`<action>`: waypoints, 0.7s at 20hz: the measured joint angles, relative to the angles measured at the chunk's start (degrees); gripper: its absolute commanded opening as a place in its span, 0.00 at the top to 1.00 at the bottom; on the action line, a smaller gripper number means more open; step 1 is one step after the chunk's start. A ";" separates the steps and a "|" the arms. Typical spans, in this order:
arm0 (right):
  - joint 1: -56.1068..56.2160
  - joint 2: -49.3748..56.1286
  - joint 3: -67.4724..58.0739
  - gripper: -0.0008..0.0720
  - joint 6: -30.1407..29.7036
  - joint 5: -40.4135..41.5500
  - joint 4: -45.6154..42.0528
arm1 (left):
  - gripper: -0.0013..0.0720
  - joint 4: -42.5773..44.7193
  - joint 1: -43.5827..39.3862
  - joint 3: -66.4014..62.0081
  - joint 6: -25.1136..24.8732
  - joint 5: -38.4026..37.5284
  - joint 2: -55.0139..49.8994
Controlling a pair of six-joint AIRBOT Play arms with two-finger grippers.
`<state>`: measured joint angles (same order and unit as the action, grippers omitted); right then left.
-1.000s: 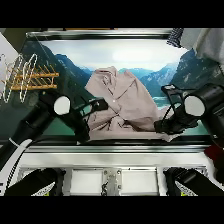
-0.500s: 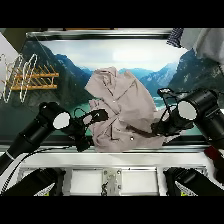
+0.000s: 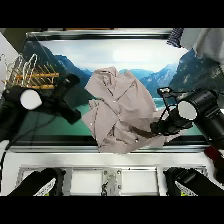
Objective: Fold the clothes and pants, and hang the long-sleeved shirts on hangers.
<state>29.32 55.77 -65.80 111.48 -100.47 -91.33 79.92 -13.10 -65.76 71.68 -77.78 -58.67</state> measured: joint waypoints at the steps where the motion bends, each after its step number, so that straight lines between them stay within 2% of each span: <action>1: 0.00 0.00 0.00 0.97 0.00 0.02 0.00 | 0.10 0.00 3.93 -2.43 1.22 0.48 -1.70; 7: 0.00 0.00 0.02 0.97 0.00 0.15 0.00 | 0.10 1.86 21.77 -15.06 5.62 3.85 -13.79; 14: 0.00 0.00 0.02 0.97 -0.02 0.15 0.02 | 0.10 12.22 33.00 -23.76 9.97 8.59 -28.06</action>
<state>29.32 55.77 -65.78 111.46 -100.31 -91.31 92.14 19.90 -89.52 81.65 -69.19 -86.74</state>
